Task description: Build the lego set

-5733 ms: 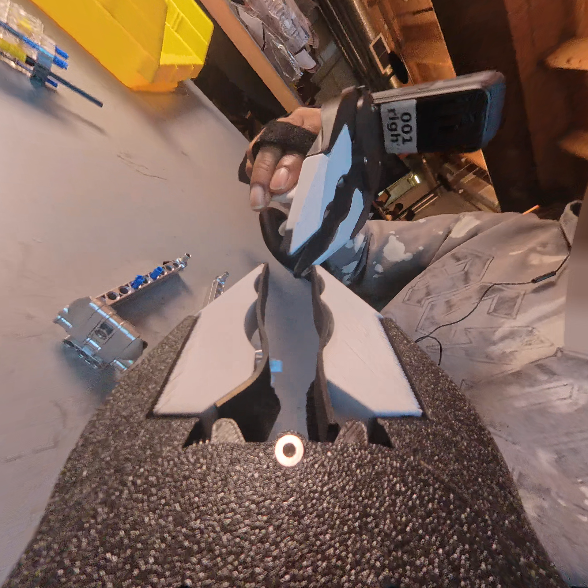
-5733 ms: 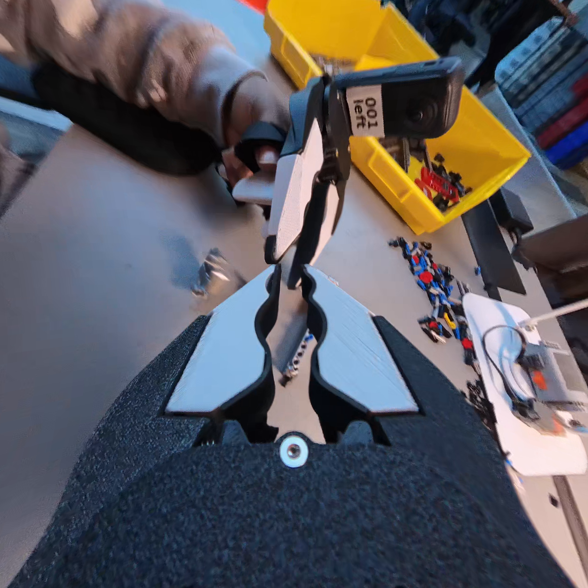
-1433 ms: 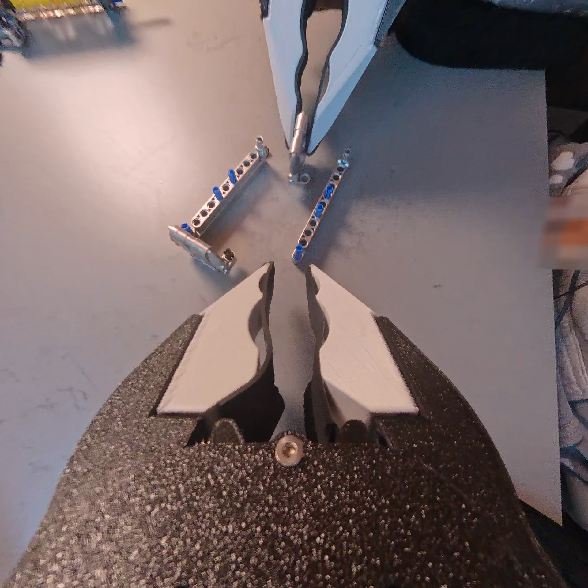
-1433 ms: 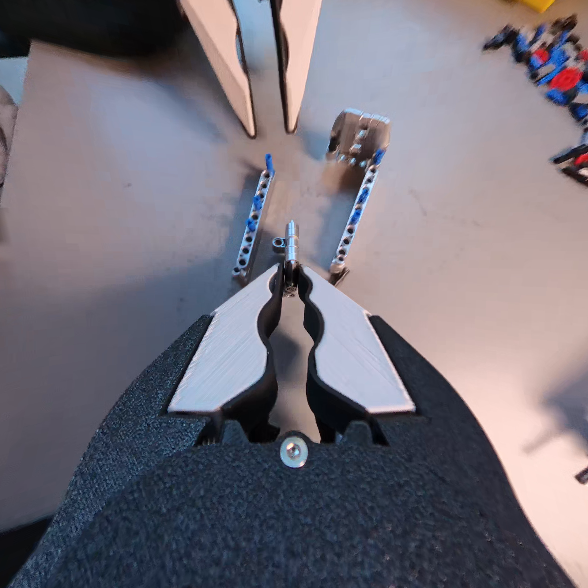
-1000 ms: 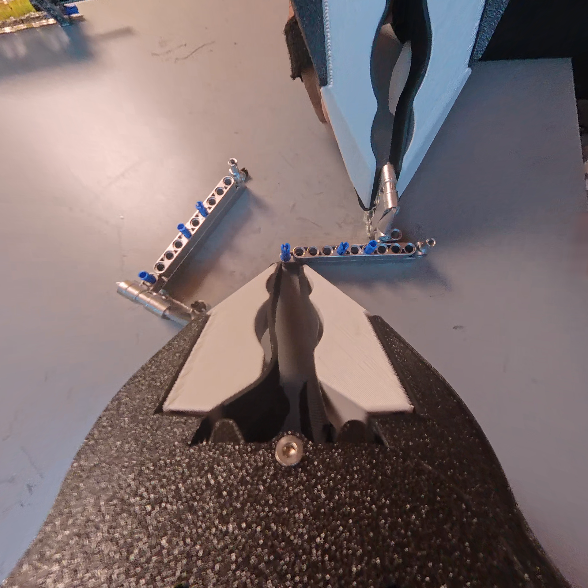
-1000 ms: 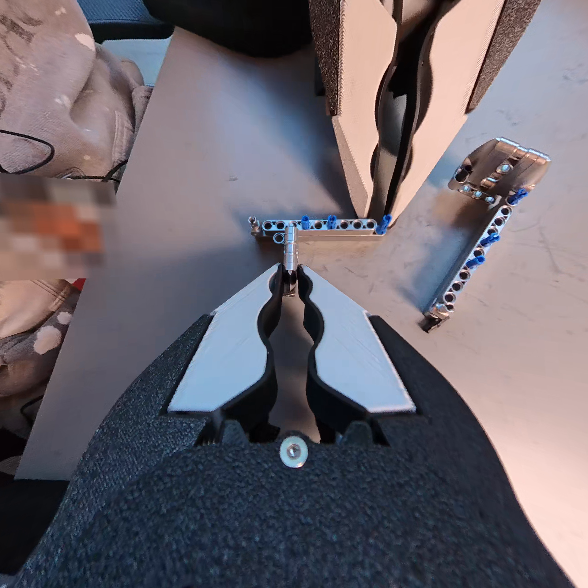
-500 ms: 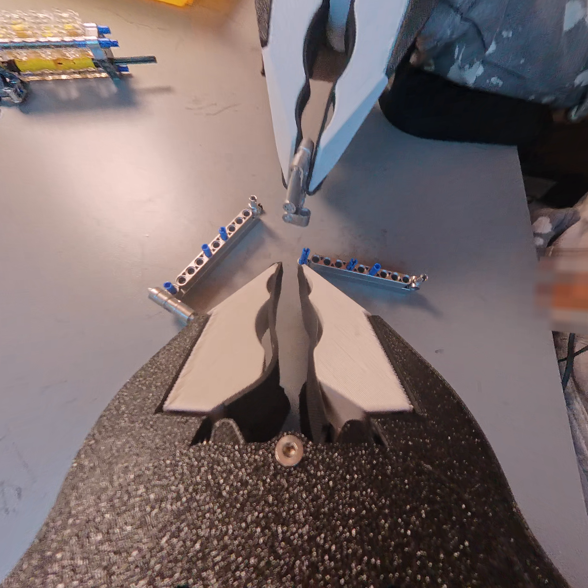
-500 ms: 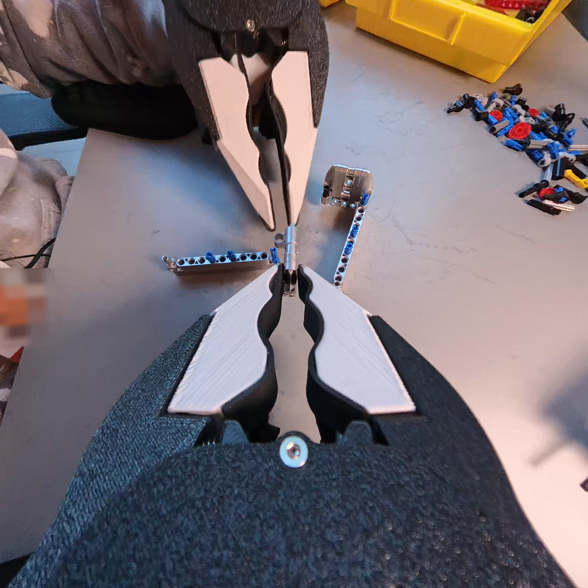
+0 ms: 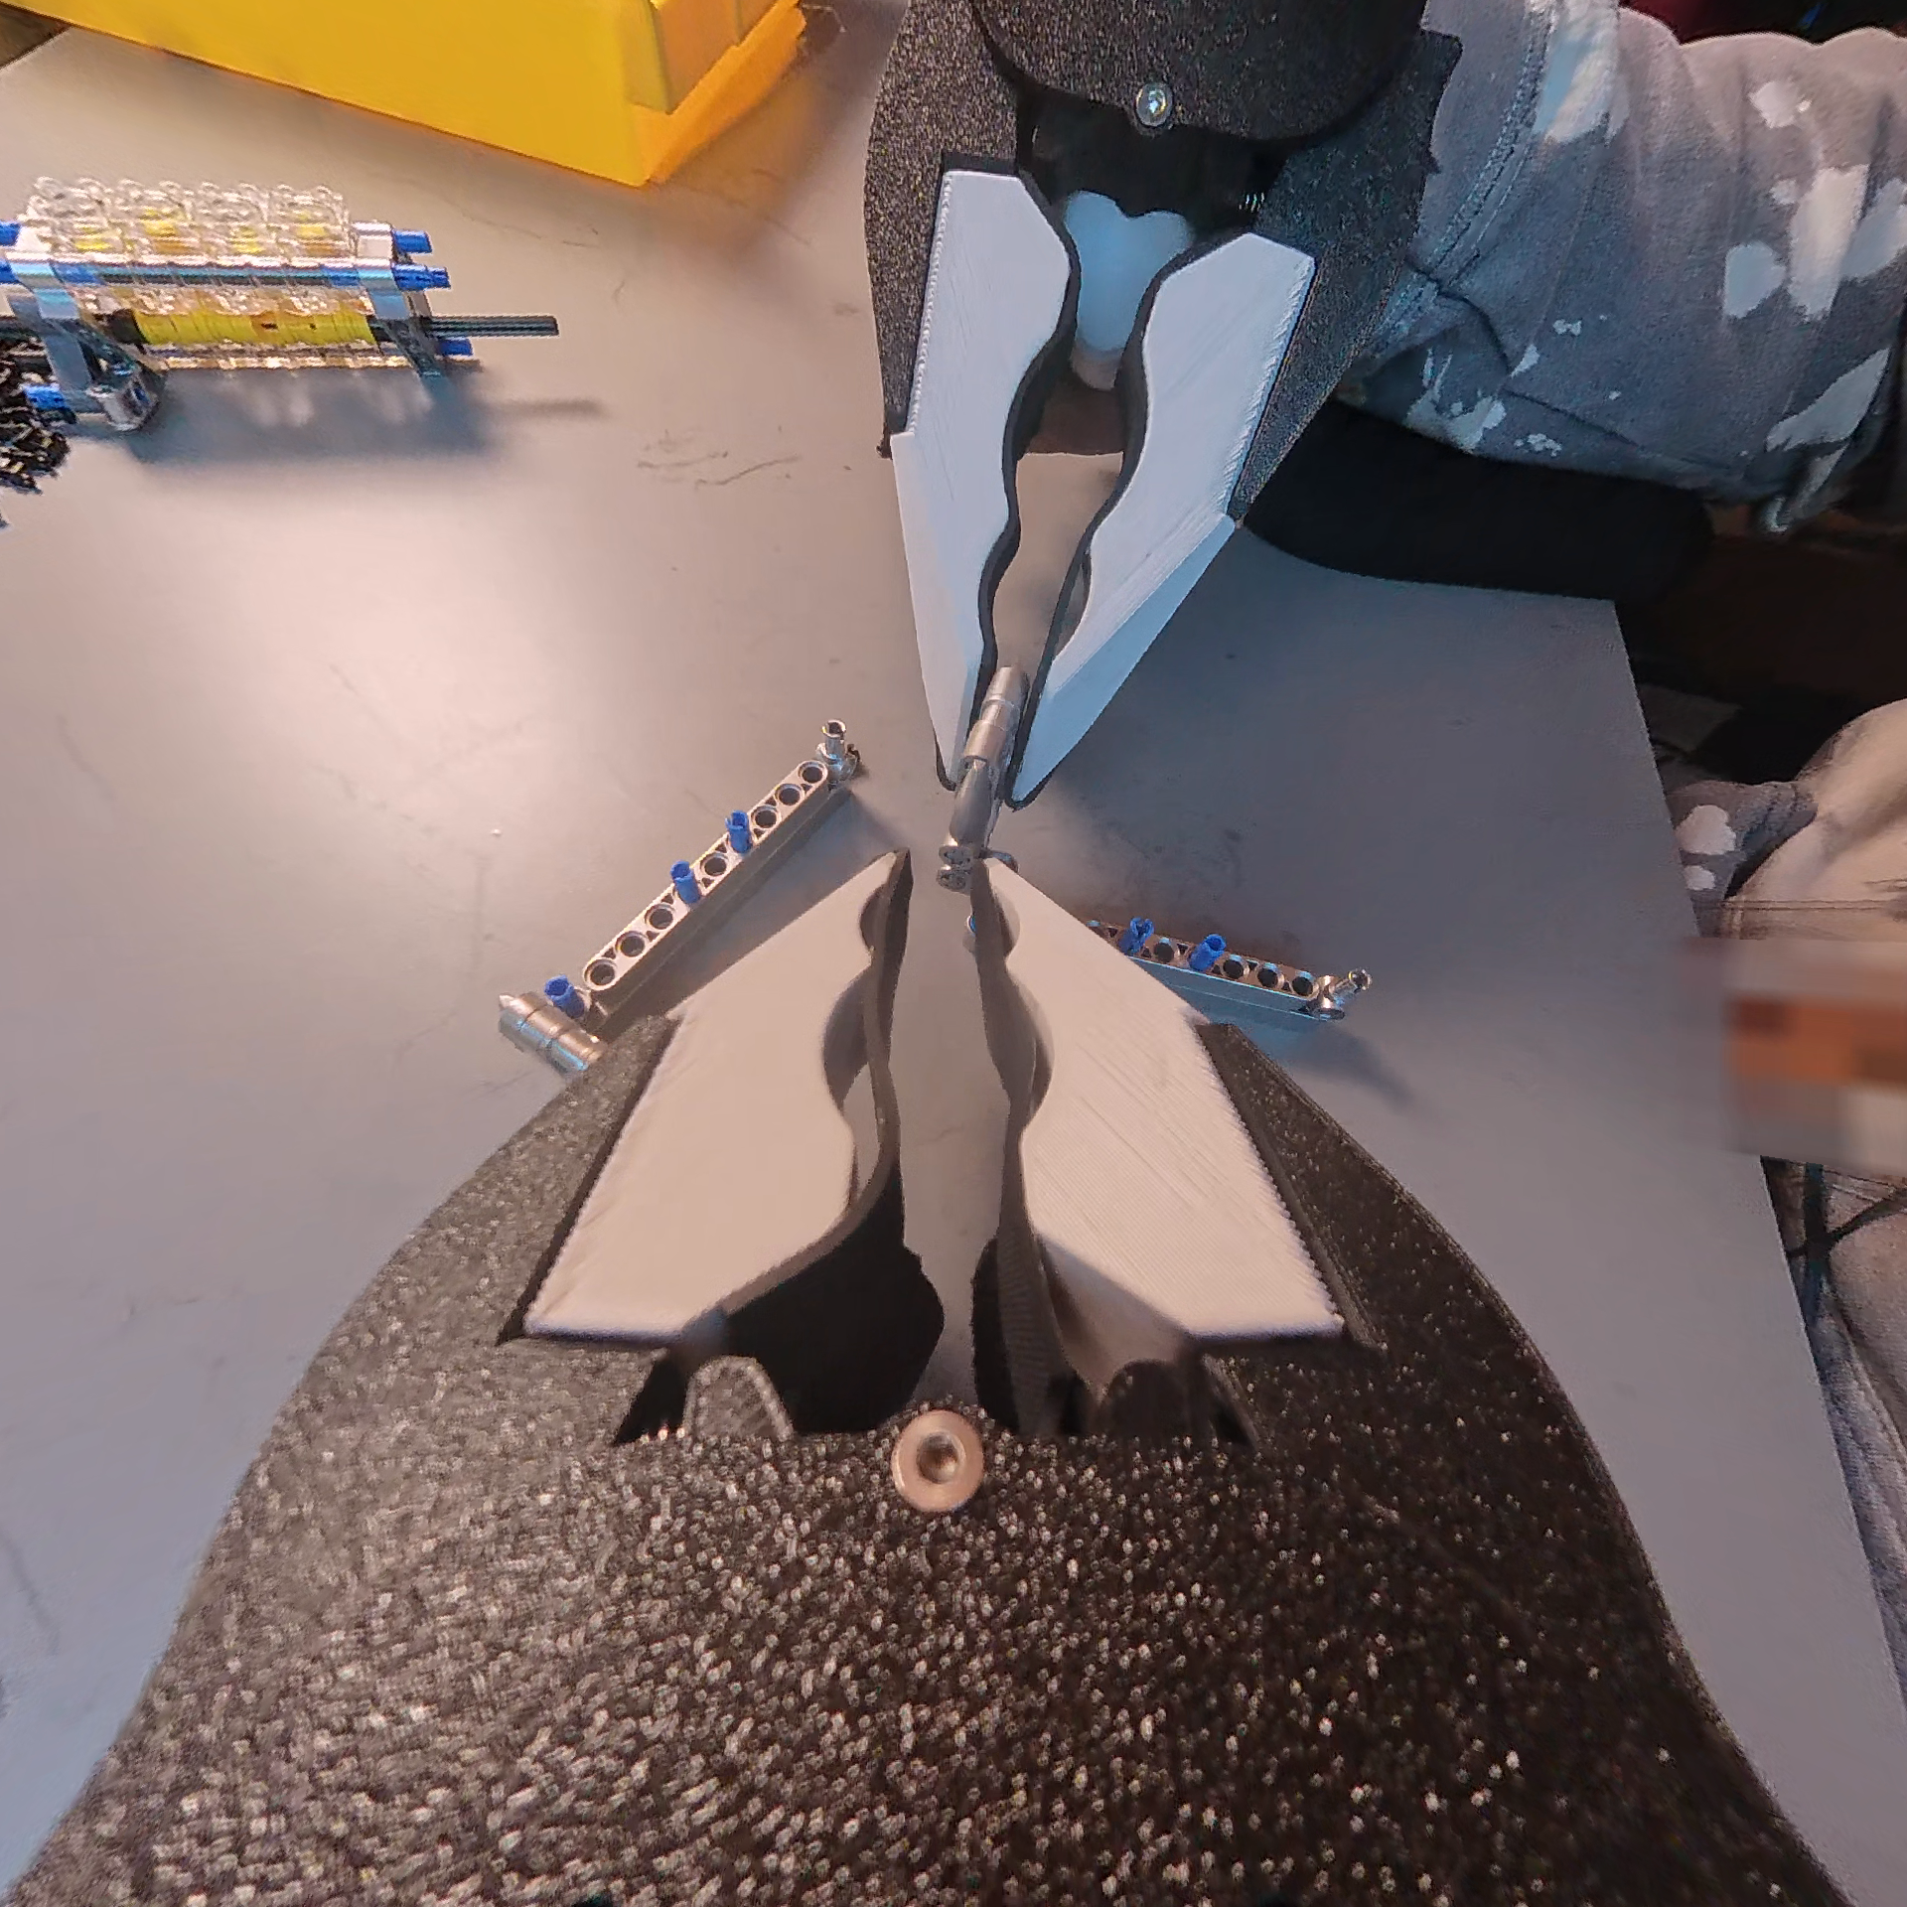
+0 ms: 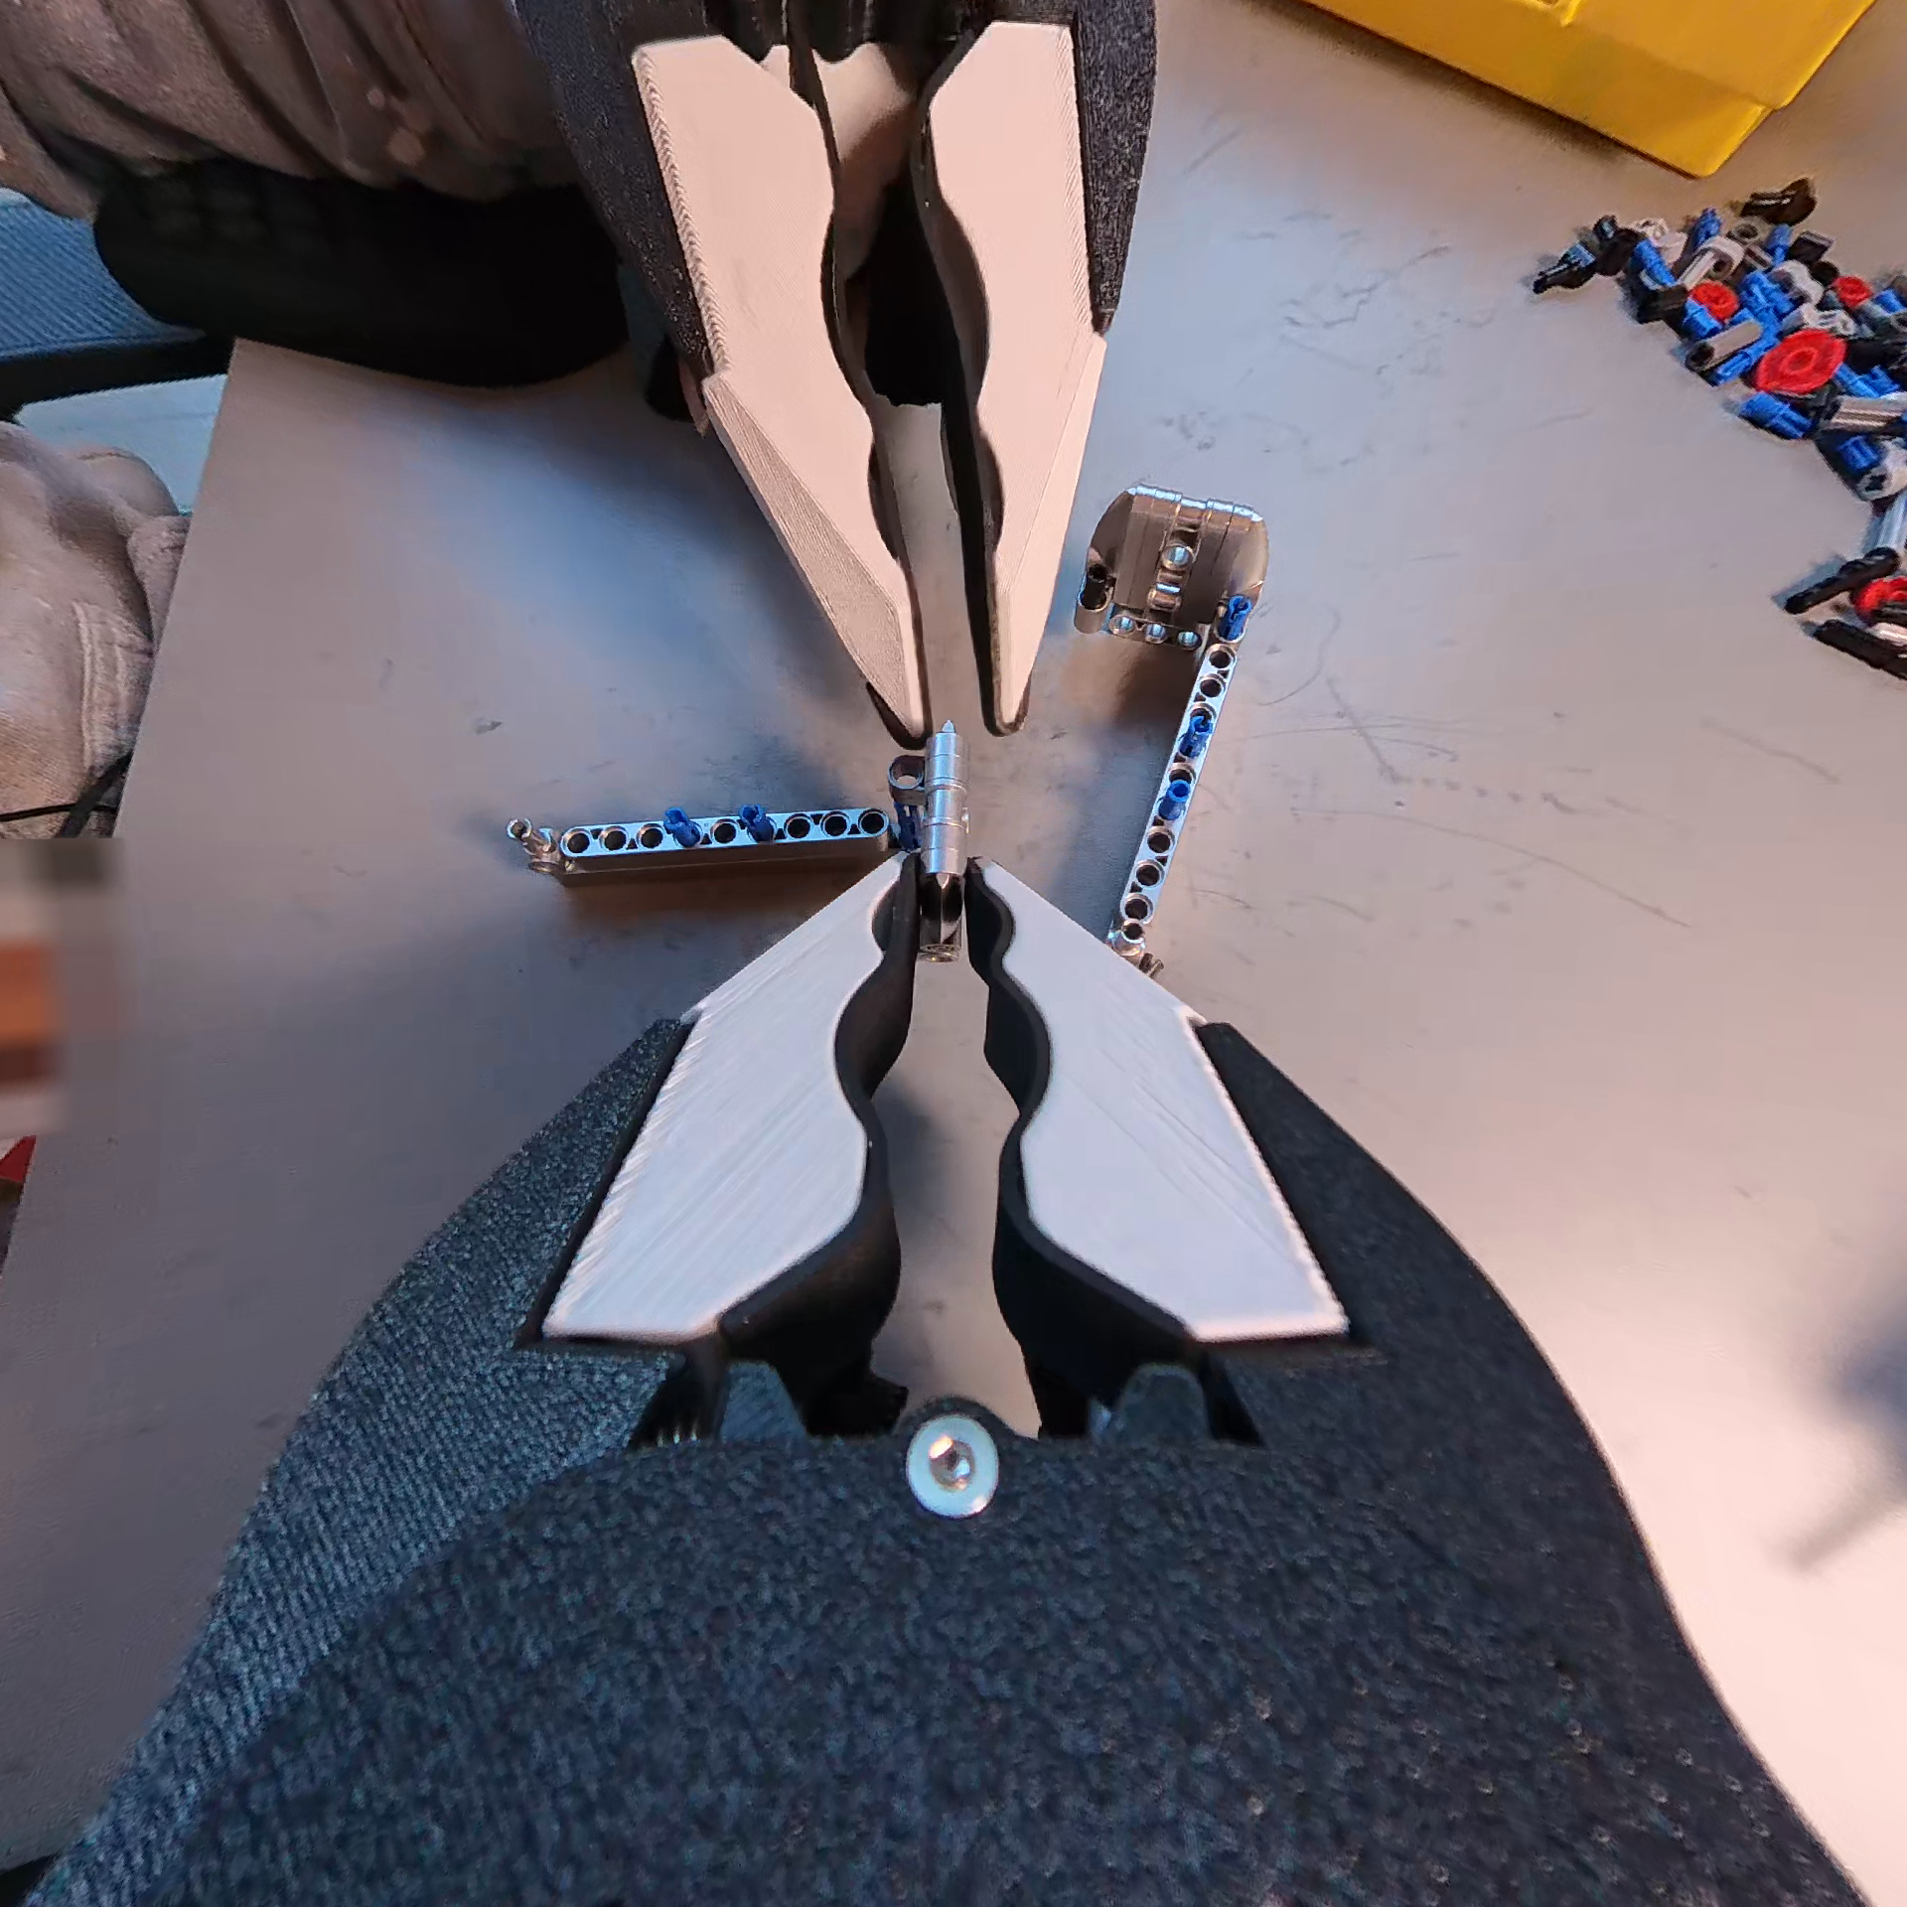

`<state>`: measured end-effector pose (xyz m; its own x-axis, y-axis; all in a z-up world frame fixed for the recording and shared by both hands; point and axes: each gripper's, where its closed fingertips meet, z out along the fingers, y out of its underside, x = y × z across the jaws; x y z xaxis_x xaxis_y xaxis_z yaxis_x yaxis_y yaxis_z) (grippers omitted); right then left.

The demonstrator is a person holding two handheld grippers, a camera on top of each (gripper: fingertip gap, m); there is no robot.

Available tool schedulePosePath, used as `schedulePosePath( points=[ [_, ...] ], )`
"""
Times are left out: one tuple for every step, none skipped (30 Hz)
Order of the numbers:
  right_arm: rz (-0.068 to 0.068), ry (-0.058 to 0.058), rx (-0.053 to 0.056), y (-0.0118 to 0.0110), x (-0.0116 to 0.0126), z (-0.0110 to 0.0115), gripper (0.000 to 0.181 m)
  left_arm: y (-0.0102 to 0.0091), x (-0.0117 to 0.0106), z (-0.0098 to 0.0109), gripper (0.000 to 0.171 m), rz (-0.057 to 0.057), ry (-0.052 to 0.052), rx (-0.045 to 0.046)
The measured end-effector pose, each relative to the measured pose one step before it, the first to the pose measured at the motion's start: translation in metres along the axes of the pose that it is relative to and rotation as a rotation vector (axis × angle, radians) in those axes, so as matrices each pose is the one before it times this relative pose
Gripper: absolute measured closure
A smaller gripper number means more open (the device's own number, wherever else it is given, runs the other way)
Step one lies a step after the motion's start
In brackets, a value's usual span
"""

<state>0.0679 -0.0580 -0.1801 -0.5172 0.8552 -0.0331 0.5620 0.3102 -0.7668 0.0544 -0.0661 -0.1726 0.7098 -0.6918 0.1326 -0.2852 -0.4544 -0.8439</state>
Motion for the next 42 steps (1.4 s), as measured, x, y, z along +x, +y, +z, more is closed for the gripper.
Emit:
schedulePosePath(
  points=[
    [-0.0025,0.002,-0.0035,0.00051,0.0001,0.00022,0.175,0.0,0.00058,0.00054,0.163,0.0057,0.0012,0.00033],
    [-0.0023,0.0009,-0.0023,0.00038,-0.00016,0.00041,0.175,-0.00031,0.00082,0.00053,0.165,0.0028,0.0028,0.00205],
    [-0.0021,0.0014,0.0017,-0.00036,0.0,0.00028,0.175,-0.00027,0.00077,0.0005,0.165,0.0014,0.0028,0.00161],
    [-0.0012,-0.0002,0.0022,-0.00057,-0.00043,0.00017,0.175,0.00037,0.00085,0.00058,0.166,0.0015,0.0042,-0.00197],
    [-0.0022,0.0,-0.0003,-0.00026,-0.00027,0.00005,0.175,0.00075,0.00029,0.00051,0.167,0.0027,0.0014,-0.00442],
    [-0.0035,0.0028,-0.0015,0.00015,0.0001,-0.00003,0.175,0.0008,-0.00004,0.00037,0.167,0.0034,-0.0011,-0.00402],
    [-0.001,0.0006,-0.0004,0.00005,-0.00007,-0.00001,0.175,0.00025,0.00017,0.00008,0.166,0.0011,0.001,-0.00045],
    [-0.0008,-0.0007,-0.0008,0.00007,-0.00035,0.0,0.175,-0.00003,0.00032,-0.00004,0.167,-0.0009,0.0023,0.00042],
    [-0.003,0.002,0.0001,0.0,0.00013,0.0,0.175,-0.00006,0.00002,0.00006,0.167,-0.0003,0.0005,0.00014],
    [-0.0032,0.0034,0.0003,-0.00006,0.00025,0.00005,0.174,0.00002,-0.00032,-0.00003,0.167,0.0024,-0.0026,0.00026],
    [-0.0023,0.0017,0.0001,0.0,0.00023,0.00015,0.174,-0.00004,-0.00014,-0.00002,0.167,0.0035,-0.0024,0.0],
    [-0.0016,0.0001,0.0011,-0.00001,-0.00009,0.00022,0.174,0.00001,0.00003,-0.00005,0.167,0.003,-0.0013,-0.0004],
    [-0.0014,0.0006,0.0002,0.00026,-0.00004,0.00029,0.174,-0.00008,0.0001,0.00003,0.167,0.0021,-0.0008,-0.00007],
    [-0.0016,0.0019,-0.0008,0.00031,0.00031,0.00048,0.174,-0.00008,0.00009,0.00001,0.167,0.0018,0.0,-0.00017],
    [-0.0022,0.0019,-0.0011,0.00034,0.00013,0.00047,0.175,0.00012,0.00045,0.00026,0.167,0.0033,0.001,-0.00096],
    [-0.003,-0.0006,-0.001,0.00033,-0.00016,0.00048,0.174,-0.00002,0.0007,0.00019,0.167,0.006,0.0009,-0.00091],
    [-0.0034,0.0001,0.0022,-0.00022,-0.00029,0.00035,0.174,0.00012,0.00072,0.00029,0.167,0.0079,-0.0003,-0.00144],
    [-0.0027,0.0017,0.0046,-0.00075,-0.00002,0.00028,0.174,-0.00001,0.00035,0.00034,0.167,0.0079,-0.0031,-0.00175],
    [-0.0014,0.001,0.0052,-0.00109,-0.00008,0.00016,0.174,-0.00004,0.00014,0.00023,0.167,0.0062,-0.0034,-0.00122],
    [-0.0004,-0.001,0.0058,-0.00113,-0.00029,0.0,0.174,-0.00001,0.00013,0.0001,0.167,0.0049,-0.0022,-0.00103],
    [-0.0002,0.0013,0.0075,-0.00131,-0.00004,0.00005,0.174,0.00001,0.00003,0.00008,0.167,0.0033,-0.0016,-0.00019],
    [0.0005,0.0014,0.0069,-0.00122,0.00012,0.00016,0.174,0.00016,-0.00025,0.00003,0.167,0.0015,-0.002,-0.00048],
    [-0.0001,0.0028,0.0047,-0.0009,0.00037,0.00031,0.174,0.00071,-0.00053,0.00006,0.167,0.0007,-0.0027,-0.00295],
    [-0.0017,0.0022,0.005,-0.00092,0.00008,0.00045,0.174,0.00056,-0.00035,0.00014,0.167,0.0011,-0.0012,-0.0019],
    [-0.0013,0.0038,0.0059,-0.00105,0.00025,0.00068,0.174,-0.00005,-0.00014,-0.00007,0.167,-0.0008,-0.0004,0.00087],
    [-0.0021,0.0034,0.004,-0.00097,0.0001,0.0008,0.174,0.00008,-0.00022,-0.00012,0.167,0.001,-0.0011,-0.00006],
    [-0.0054,0.0031,0.0026,-0.00083,0.00001,0.00059,0.174,0.00022,-0.0001,-0.00026,0.167,0.0019,-0.0008,-0.00047],
    [-0.0064,0.0031,0.0038,-0.00125,-0.00006,0.00017,0.174,0.0003,-0.00021,-0.00036,0.167,0.0011,-0.0005,-0.0008],
    [-0.0022,0.0012,0.0,-0.00086,-0.00006,-0.00004,0.175,0.00022,-0.00007,-0.00028,0.167,-0.0001,0.0004,-0.00052],
    [-0.0018,0.0009,-0.0063,-0.0001,0.0,0.00019,0.174,0.00016,0.00003,-0.00021,0.167,-0.0006,0.0004,-0.00033],
    [-0.0042,0.0008,-0.0086,-0.00003,-0.00004,0.00015,0.174,0.00019,-0.00007,-0.00023,0.167,-0.0001,0.0009,-0.00059],
    [-0.0094,0.0021,-0.0107,-0.00032,-0.0001,0.00018,0.174,0.0002,0.00005,-0.00038,0.167,-0.0009,0.0018,-0.001],
    [-0.0127,0.0024,-0.014,-0.00045,-0.00004,0.00013,0.174,0.00037,0.00003,-0.00056,0.167,-0.0012,0.0025,-0.00175],
    [-0.014,0.0028,-0.0158,-0.0005,0.00004,0.00028,0.175,0.00053,-0.00051,-0.00106,0.166,-0.002,0.0007,-0.00283],
    [-0.0156,0.0032,-0.0161,-0.0006,0.00021,0.00032,0.175,0.00097,-0.00083,-0.00155,0.165,-0.0032,-0.0013,-0.00553],
    [-0.0145,0.0026,-0.0162,-0.00048,0.0002,0.00042,0.175,0.00182,-0.0001,-0.00189,0.164,-0.0053,0.0049,-0.00992],
    [-0.0106,-0.0002,-0.0162,-0.00043,0.00019,0.00023,0.175,0.00257,0.00244,-0.00202,0.163,-0.0096,0.0211,-0.01362],
    [-0.0113,-0.0005,-0.0162,-0.0003,0.00038,0.00019,0.175,0.00349,0.00414,-0.00144,0.162,-0.017,0.0311,-0.01872],
    [-0.0137,0.0,-0.0149,-0.00021,0.00046,0.00019,0.175,0.00392,0.0032,0.00017,0.161,-0.0206,0.0242,-0.02038],
    [-0.0122,-0.0032,-0.0124,-0.00042,0.00005,0.0002,0.175,0.00341,0.00114,0.00173,0.159,-0.0172,0.0088,-0.01691],
    [-0.0086,-0.0049,-0.011,-0.00035,-0.00007,0.00035,0.175,0.00301,-0.00038,0.00287,0.158,-0.0128,-0.0016,-0.01626],
    [-0.0077,-0.0052,-0.0106,-0.0002,-0.0002,0.00028,0.175,0.00236,-0.00072,0.00328,0.157,-0.0096,-0.005,-0.01512]
  ],
)
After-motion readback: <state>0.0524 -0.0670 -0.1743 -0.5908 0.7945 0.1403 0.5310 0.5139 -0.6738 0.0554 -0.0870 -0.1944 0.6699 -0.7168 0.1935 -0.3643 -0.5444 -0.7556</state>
